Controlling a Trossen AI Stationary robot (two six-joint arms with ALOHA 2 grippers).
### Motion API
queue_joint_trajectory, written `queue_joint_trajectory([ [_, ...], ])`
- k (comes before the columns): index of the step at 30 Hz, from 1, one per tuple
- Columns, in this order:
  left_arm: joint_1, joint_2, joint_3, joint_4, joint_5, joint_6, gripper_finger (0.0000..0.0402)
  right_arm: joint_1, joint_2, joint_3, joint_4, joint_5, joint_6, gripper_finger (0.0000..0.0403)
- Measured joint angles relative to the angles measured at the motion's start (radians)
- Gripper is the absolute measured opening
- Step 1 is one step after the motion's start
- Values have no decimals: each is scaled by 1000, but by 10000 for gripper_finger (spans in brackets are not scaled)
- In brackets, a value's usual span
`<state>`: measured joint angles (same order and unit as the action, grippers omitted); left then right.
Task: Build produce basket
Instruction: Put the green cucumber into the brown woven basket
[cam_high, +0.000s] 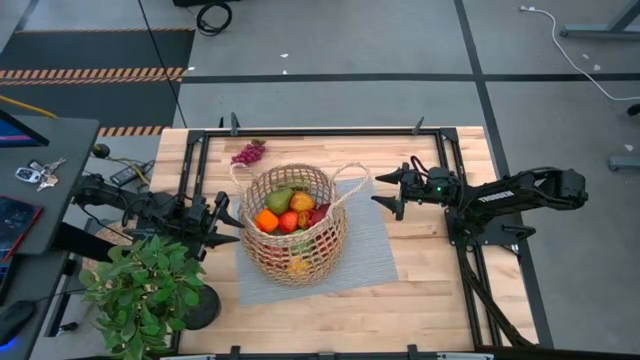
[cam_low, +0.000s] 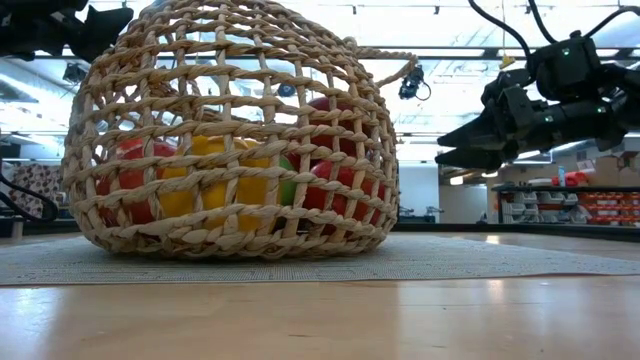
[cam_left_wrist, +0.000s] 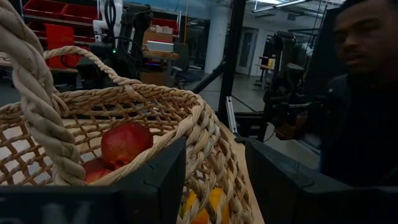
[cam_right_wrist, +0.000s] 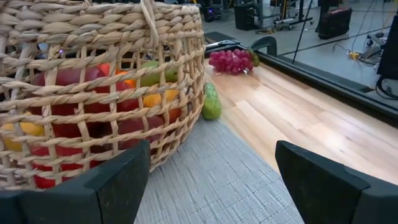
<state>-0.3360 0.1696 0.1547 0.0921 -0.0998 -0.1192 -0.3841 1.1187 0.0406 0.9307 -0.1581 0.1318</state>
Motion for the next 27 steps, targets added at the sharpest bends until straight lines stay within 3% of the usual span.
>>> queue_joint_trajectory([
  [8, 0, 0, 0, 0, 0, 0, 172, 36, 0, 0, -20, 72, 12, 348],
  [13, 0, 0, 0, 0, 0, 0, 172, 14, 0, 0, 162, 146, -90, 348],
  [17, 0, 0, 0, 0, 0, 0, 172, -14, 0, 1, 320, 330, -106, 348],
  [21, 0, 0, 0, 0, 0, 0, 172, -38, 0, 0, 360, 486, 182, 348],
  [23, 0, 0, 0, 0, 0, 0, 172, -48, 0, 0, 363, 452, 385, 348],
  [27, 0, 0, 0, 0, 0, 0, 172, -78, 0, 0, 413, 273, 693, 348],
])
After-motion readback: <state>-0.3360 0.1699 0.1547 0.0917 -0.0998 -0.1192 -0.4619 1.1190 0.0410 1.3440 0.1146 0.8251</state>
